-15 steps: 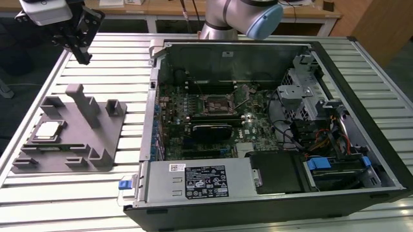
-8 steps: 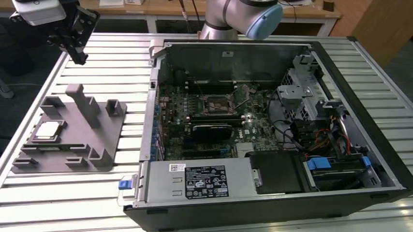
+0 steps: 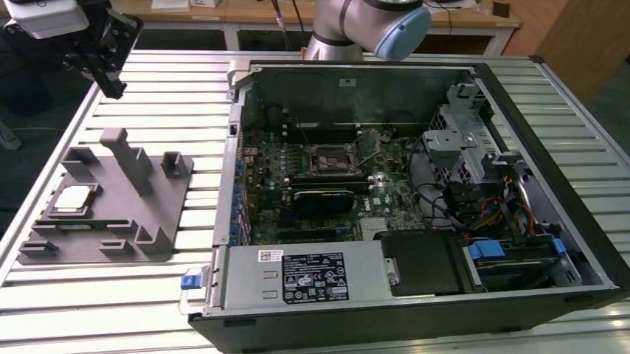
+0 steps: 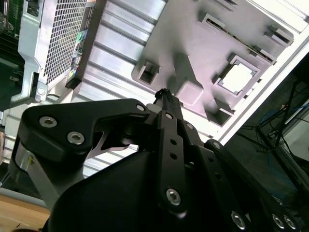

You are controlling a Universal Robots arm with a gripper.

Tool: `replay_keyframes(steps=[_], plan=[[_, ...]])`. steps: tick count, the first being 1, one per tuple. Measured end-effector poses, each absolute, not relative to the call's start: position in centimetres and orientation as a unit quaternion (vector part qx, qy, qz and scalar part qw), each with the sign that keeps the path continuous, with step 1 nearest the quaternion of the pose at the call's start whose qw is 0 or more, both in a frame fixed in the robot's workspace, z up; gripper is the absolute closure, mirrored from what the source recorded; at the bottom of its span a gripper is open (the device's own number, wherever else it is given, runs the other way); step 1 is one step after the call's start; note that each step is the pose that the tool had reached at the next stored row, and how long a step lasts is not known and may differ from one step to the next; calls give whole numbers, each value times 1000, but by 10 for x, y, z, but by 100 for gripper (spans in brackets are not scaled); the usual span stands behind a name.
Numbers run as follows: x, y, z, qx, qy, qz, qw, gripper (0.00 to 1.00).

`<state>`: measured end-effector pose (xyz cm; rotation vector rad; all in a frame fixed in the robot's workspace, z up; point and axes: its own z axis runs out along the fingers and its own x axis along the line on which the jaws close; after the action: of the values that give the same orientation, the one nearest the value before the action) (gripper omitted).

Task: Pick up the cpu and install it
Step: 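Reach for the cpu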

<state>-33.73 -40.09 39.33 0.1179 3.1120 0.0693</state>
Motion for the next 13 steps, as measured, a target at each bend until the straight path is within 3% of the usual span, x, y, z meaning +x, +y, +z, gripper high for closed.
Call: replay_keyframes(steps=[13], plan=[[-352,-401,393,38,999,22,13,89]])
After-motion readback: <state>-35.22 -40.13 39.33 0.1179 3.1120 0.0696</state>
